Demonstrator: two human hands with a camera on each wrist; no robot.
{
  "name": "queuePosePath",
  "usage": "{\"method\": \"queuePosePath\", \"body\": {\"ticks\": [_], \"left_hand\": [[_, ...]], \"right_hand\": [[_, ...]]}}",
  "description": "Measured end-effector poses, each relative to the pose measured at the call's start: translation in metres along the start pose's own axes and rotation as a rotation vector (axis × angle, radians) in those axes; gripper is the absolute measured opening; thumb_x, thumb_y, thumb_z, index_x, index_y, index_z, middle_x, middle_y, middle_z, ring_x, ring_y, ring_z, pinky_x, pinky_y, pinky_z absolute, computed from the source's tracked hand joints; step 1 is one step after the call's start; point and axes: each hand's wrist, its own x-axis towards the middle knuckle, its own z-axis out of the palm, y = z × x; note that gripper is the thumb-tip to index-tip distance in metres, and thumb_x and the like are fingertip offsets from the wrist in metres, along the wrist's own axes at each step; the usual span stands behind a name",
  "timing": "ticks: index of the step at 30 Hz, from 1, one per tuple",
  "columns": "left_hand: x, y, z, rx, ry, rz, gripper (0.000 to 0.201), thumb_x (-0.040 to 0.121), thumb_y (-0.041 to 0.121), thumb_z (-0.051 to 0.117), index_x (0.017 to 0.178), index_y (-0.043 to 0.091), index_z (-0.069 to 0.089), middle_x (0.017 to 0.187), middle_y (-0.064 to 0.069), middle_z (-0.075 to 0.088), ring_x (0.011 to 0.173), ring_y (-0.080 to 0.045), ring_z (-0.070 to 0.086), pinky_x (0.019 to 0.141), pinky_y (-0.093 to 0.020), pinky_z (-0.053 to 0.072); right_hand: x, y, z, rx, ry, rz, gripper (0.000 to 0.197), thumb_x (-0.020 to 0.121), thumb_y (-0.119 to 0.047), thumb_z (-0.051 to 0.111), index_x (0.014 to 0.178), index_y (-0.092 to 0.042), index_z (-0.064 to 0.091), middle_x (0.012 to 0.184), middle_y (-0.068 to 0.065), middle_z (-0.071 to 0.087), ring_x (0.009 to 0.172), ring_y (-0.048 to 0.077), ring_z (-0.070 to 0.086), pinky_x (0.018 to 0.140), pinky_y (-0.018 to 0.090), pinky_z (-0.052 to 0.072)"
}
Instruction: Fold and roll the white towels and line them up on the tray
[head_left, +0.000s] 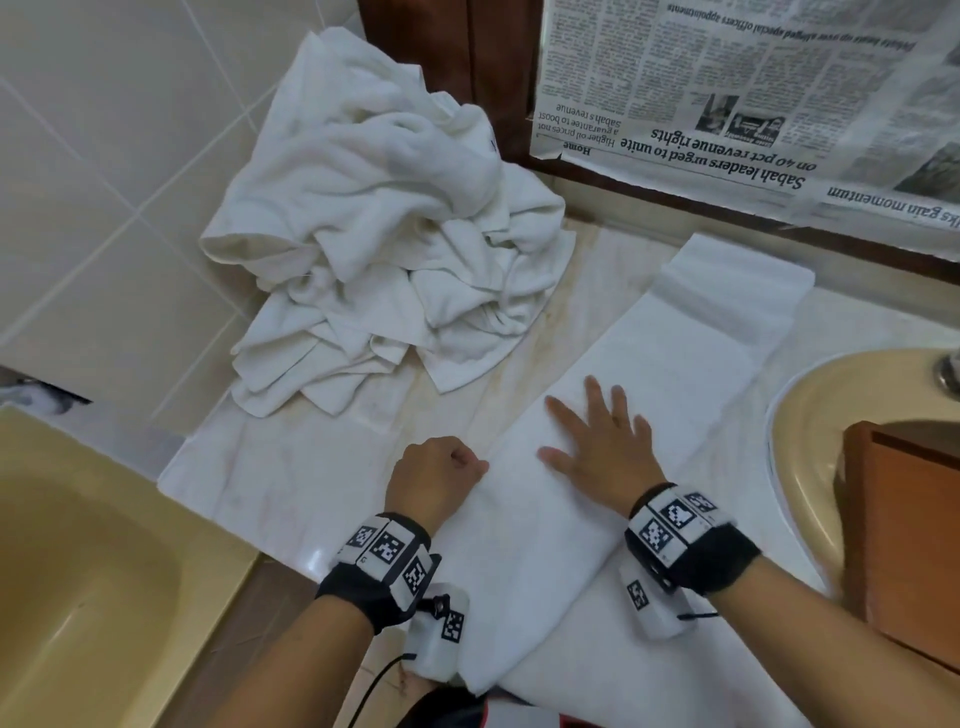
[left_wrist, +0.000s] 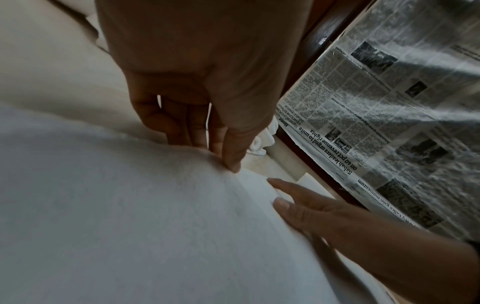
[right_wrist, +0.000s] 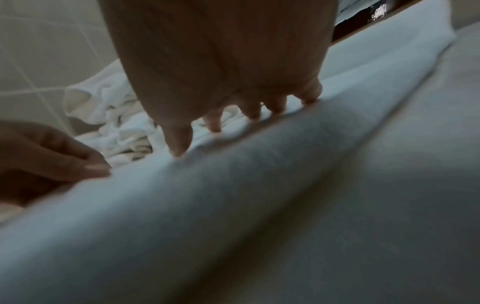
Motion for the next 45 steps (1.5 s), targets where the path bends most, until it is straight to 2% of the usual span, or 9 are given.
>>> {"method": "queuePosePath", "body": {"ticks": [6, 10, 18, 24, 29, 33, 38, 41, 45], "left_hand": [[-0.007, -0.018, -0.009, 0.002, -0.001, -0.017, 0.019, 0.087, 0.039, 0.065, 0.075, 0.025, 0.063, 0.076, 0.010, 0.061, 0.088, -0.015, 0.060, 0.082, -0.031, 0.051], [-0.012, -0.025, -0.011, 0.017, 0.071, -0.026, 0.019, 0.087, 0.045, 0.064, 0.084, 0.025, 0.063, 0.077, 0.010, 0.061, 0.084, -0.016, 0.062, 0.077, -0.031, 0.052], [-0.029, -0.053, -0.028, -0.019, -0.055, -0.027, 0.019, 0.087, 0.040, 0.066, 0.079, 0.023, 0.067, 0.077, 0.004, 0.069, 0.084, -0.017, 0.064, 0.082, -0.032, 0.053], [-0.034, -0.053, -0.034, -0.112, -0.102, -0.046, 0.027, 0.088, 0.032, 0.067, 0.069, 0.015, 0.074, 0.063, 0.001, 0.072, 0.065, -0.016, 0.069, 0.080, -0.034, 0.057], [-0.034, -0.056, -0.039, -0.113, -0.115, -0.128, 0.027, 0.084, 0.032, 0.070, 0.069, 0.010, 0.074, 0.063, 0.001, 0.072, 0.064, -0.016, 0.070, 0.077, -0.030, 0.057], [-0.035, -0.050, -0.046, -0.353, -0.238, -0.231, 0.022, 0.082, 0.022, 0.075, 0.074, 0.002, 0.072, 0.064, -0.003, 0.071, 0.048, -0.011, 0.061, 0.063, -0.019, 0.049], [-0.027, -0.053, -0.042, -0.012, -0.254, -0.259, 0.027, 0.083, 0.032, 0.071, 0.073, 0.008, 0.074, 0.062, 0.001, 0.072, 0.053, -0.010, 0.065, 0.078, -0.027, 0.057], [-0.025, -0.051, -0.044, 0.185, -0.283, -0.236, 0.029, 0.081, 0.039, 0.068, 0.066, 0.014, 0.071, 0.062, 0.004, 0.071, 0.062, -0.011, 0.068, 0.077, -0.026, 0.055], [-0.029, -0.031, -0.044, 0.508, -0.119, -0.023, 0.046, 0.077, 0.064, 0.064, 0.087, 0.019, 0.064, 0.089, 0.003, 0.064, 0.085, -0.019, 0.063, 0.077, -0.032, 0.053]], "right_hand": [[0.000, 0.004, 0.004, 0.000, -0.054, 0.052, 0.066, 0.091, -0.069, 0.031, 0.146, -0.056, -0.002, 0.158, -0.009, -0.026, 0.146, 0.024, -0.022, 0.113, 0.059, -0.002], [0.000, -0.005, 0.002, 0.013, -0.049, 0.084, 0.065, 0.092, -0.066, 0.033, 0.146, -0.055, -0.001, 0.158, -0.009, -0.024, 0.146, 0.024, -0.021, 0.114, 0.059, 0.000], [0.017, 0.011, -0.017, -0.032, -0.059, 0.148, 0.063, 0.094, -0.065, 0.032, 0.145, -0.056, -0.003, 0.158, -0.011, -0.023, 0.147, 0.023, -0.016, 0.115, 0.058, 0.003], [0.004, -0.019, -0.023, -0.010, 0.063, 0.202, 0.058, 0.098, -0.049, 0.038, 0.151, -0.041, 0.014, 0.161, 0.003, -0.010, 0.148, 0.030, -0.007, 0.116, 0.055, 0.005], [-0.028, -0.051, 0.015, 0.040, -0.071, 0.113, 0.068, 0.090, -0.070, 0.029, 0.149, -0.049, 0.000, 0.159, -0.006, -0.020, 0.147, 0.028, -0.016, 0.113, 0.060, 0.004], [-0.024, -0.044, 0.019, 0.010, -0.099, 0.108, 0.073, 0.087, -0.075, 0.030, 0.146, -0.054, -0.008, 0.157, -0.008, -0.028, 0.145, 0.026, -0.023, 0.112, 0.063, 0.001], [-0.024, -0.043, 0.020, -0.011, -0.104, 0.083, 0.062, 0.094, -0.066, 0.024, 0.145, -0.054, -0.009, 0.156, -0.008, -0.029, 0.145, 0.027, -0.024, 0.112, 0.064, 0.001], [-0.026, -0.041, 0.022, -0.022, -0.098, 0.067, 0.058, 0.097, -0.061, 0.020, 0.145, -0.054, -0.012, 0.156, -0.007, -0.030, 0.144, 0.028, -0.025, 0.111, 0.064, 0.001], [-0.025, -0.039, 0.023, -0.025, -0.111, 0.061, 0.063, 0.095, -0.065, 0.023, 0.145, -0.054, -0.013, 0.155, -0.008, -0.033, 0.144, 0.027, -0.027, 0.111, 0.064, 0.000]]}}
